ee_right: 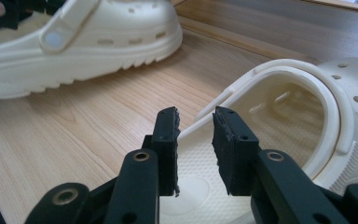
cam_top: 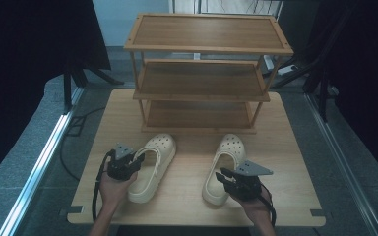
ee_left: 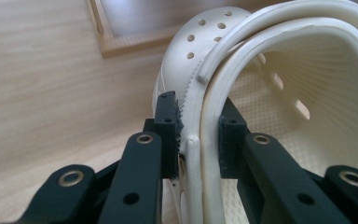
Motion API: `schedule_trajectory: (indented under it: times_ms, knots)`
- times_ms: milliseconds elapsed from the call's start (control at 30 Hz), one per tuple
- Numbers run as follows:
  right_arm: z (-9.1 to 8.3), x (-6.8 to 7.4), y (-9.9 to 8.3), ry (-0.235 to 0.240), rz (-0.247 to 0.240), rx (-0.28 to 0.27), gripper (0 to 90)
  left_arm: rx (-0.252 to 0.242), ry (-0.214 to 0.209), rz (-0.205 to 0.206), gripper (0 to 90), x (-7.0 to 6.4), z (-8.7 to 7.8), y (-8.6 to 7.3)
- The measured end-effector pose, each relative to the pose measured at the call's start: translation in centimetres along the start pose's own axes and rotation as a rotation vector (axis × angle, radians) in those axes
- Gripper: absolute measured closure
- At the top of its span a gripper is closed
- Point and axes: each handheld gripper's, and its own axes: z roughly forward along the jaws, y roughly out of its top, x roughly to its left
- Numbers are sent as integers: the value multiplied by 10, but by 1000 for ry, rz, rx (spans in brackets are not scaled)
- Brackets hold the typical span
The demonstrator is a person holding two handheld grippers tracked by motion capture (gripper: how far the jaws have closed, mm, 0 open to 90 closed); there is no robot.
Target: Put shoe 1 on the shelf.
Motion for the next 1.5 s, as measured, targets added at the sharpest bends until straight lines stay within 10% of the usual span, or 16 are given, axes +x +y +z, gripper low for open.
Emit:
schedule_trajectory:
  times_ms: [400, 1500]
  knots:
    - [1, -2, 0, 7, 8, 1, 714, -75, -9, -9, 751, -8, 9, 33]
    - [-8, -3, 1, 11, 26, -33, 707, -132, 133, -53, 746, -19, 133, 83]
